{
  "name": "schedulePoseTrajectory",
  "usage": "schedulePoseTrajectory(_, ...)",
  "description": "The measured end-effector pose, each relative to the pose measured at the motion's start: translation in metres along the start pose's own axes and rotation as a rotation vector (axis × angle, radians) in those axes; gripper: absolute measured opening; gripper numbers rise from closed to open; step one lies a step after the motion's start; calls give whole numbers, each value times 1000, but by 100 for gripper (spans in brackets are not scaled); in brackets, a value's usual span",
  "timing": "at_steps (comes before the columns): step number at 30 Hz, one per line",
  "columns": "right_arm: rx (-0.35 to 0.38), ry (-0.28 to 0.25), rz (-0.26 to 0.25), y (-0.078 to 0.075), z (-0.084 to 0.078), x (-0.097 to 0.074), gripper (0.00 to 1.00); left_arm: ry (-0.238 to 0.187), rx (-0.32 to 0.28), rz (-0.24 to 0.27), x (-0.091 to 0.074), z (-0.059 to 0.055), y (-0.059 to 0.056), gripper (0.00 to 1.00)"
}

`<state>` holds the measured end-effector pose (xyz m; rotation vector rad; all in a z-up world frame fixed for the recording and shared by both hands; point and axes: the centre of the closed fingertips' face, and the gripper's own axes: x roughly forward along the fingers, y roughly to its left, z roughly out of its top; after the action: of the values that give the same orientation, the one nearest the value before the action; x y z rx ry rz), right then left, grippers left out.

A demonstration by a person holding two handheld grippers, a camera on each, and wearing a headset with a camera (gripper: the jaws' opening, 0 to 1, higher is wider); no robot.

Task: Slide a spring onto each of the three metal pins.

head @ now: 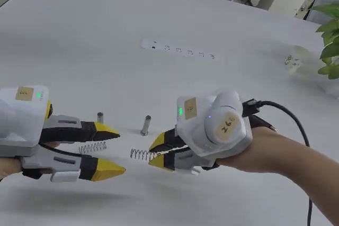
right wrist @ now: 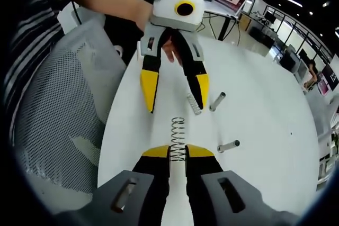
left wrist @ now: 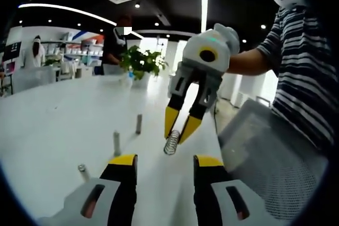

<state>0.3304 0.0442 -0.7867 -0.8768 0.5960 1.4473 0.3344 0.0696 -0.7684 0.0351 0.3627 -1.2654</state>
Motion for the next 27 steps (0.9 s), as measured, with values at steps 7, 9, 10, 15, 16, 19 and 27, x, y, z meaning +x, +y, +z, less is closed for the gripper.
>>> schedulePoseTrajectory(7, -3, -5, -2, 2, 2, 0, 8, 5, 13, -28, 14, 2, -4, 28)
schedulePoseTrajectory(9, -3, -7, -1, 2, 3, 1, 8, 4, 13, -33, 16, 3, -5, 27)
schedulePoseTrajectory(10, -5, -9, -1, 3, 4, 1, 8, -1, 9, -40, 17, 5, -7, 27)
schedulePoseTrajectory(15, -11, -15, -2, 3, 8, -1, 8, -13, 15, -55, 21, 8, -9, 22)
schedulePoseTrajectory(16, -13, -17, -5, 2, 8, -2, 8, -12, 17, -55, 21, 8, -9, 21)
schedulePoseTrajectory(19, -13, -19, -9, 1, 9, -3, 8, -9, 23, -57, 22, 7, -9, 18)
schedulePoseTrajectory(27, -13, -18, -12, 2, 7, -5, 8, -14, 32, -70, 24, 7, -13, 8)
